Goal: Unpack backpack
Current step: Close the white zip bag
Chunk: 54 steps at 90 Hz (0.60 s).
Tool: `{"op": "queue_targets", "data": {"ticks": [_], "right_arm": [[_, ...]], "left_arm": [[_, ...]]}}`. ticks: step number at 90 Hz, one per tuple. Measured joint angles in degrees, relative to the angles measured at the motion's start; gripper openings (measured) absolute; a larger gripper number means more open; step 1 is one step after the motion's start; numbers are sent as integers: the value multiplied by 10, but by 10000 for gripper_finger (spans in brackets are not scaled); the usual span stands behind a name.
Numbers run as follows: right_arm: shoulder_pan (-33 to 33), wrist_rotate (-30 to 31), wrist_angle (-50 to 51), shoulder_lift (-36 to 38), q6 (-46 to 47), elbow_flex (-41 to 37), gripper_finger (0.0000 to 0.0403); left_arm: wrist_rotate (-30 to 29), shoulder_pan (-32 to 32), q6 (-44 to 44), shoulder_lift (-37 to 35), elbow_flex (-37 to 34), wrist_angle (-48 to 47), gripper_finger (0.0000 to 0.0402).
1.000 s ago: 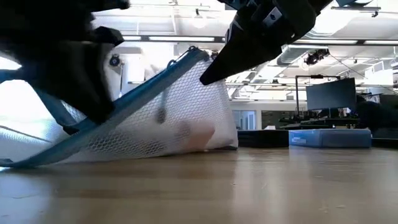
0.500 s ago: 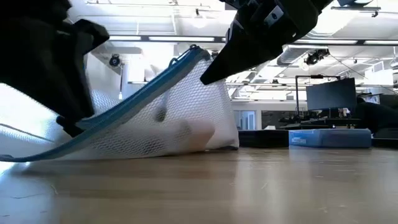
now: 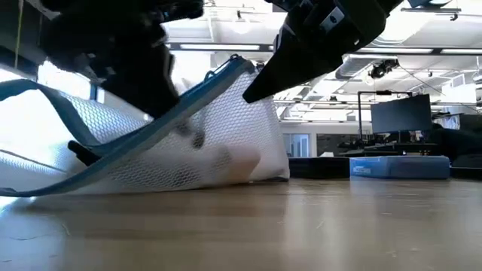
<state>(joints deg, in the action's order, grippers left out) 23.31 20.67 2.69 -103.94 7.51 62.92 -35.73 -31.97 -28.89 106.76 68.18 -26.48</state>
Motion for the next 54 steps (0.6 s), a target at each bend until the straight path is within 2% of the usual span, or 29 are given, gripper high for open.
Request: {"op": "queue_targets", "data": {"ticks": [23, 43, 54], "right_arm": [[0, -12, 1, 0, 0, 0, 0], [0, -14, 1, 0, 0, 0, 0], [0, -14, 1, 0, 0, 0, 0]], "left_arm": [[59, 19, 30, 0, 0, 58, 58], [15, 27, 15, 0, 0, 62, 55], [1, 28, 6, 0, 0, 63, 31]]}}
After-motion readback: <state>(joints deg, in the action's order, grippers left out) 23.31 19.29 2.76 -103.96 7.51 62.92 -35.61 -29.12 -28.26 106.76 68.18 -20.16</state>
